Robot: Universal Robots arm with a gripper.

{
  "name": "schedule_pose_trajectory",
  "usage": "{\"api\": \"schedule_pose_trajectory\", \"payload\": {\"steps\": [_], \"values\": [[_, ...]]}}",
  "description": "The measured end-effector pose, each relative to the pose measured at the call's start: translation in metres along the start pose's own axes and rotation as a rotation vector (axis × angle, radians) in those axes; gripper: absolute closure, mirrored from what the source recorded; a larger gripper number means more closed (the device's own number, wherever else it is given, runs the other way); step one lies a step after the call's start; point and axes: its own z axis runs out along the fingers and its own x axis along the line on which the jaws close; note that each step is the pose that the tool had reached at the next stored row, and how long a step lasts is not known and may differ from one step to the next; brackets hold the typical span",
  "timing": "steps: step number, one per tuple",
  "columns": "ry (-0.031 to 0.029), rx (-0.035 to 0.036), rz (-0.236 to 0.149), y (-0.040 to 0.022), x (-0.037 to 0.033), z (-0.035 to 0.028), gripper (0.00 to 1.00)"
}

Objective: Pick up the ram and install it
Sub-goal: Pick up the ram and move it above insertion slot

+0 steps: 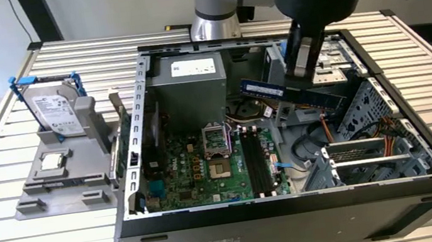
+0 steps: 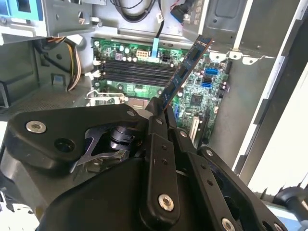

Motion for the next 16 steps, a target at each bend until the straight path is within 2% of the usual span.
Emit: {"api": "schedule_pose_trajectory", "payload": {"steps": [16], "values": [[0.0024,0.0061,0.123,0.0000,0.0000,0.0000,1.00]]}}
